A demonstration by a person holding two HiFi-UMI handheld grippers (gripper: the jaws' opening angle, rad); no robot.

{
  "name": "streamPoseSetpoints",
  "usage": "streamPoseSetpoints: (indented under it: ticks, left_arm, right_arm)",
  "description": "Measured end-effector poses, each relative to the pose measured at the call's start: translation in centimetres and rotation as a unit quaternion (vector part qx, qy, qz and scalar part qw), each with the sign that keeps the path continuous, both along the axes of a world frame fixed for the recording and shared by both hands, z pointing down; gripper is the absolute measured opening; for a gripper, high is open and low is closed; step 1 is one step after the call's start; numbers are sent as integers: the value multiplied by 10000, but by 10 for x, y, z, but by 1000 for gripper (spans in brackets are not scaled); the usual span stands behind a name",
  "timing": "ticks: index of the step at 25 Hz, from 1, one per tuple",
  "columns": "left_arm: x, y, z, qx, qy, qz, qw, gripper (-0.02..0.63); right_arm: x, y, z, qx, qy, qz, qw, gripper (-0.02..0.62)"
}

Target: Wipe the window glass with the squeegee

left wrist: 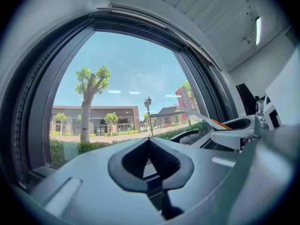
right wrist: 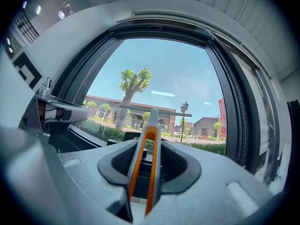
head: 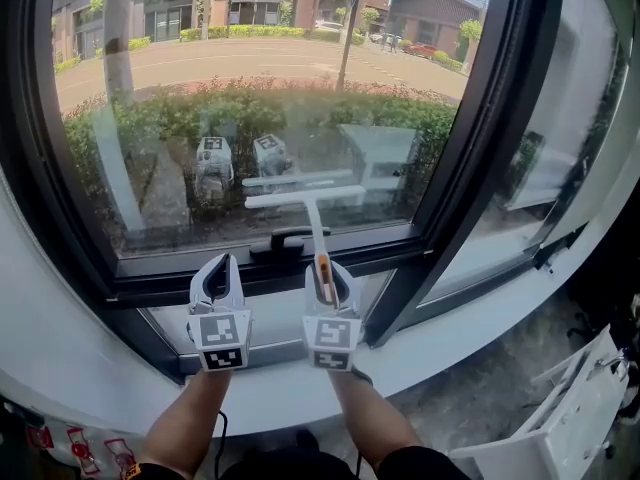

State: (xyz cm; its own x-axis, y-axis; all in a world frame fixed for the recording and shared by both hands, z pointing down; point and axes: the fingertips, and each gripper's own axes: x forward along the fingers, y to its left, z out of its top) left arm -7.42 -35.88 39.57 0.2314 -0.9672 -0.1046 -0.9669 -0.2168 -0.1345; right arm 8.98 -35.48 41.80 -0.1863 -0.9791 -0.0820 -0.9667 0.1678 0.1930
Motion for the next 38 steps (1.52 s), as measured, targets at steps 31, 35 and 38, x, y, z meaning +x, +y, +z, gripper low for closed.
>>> streamPoseSetpoints:
  ticks: [31,35,38]
  left_arm:
    - [14,-9,-80,539,86,120,9984,3]
    - [14,-8,-119,930,-3,69,9956,3]
    - [14,-9,-144,1157,-14,13,9933,3]
  right_arm:
    - [31,-5,-102,1000,-236,-95,9947,117]
    - [42,-11,-146,1348,-262,-84,9905,117]
    - [49,-16,-178,1581,-287,-87,9870,117]
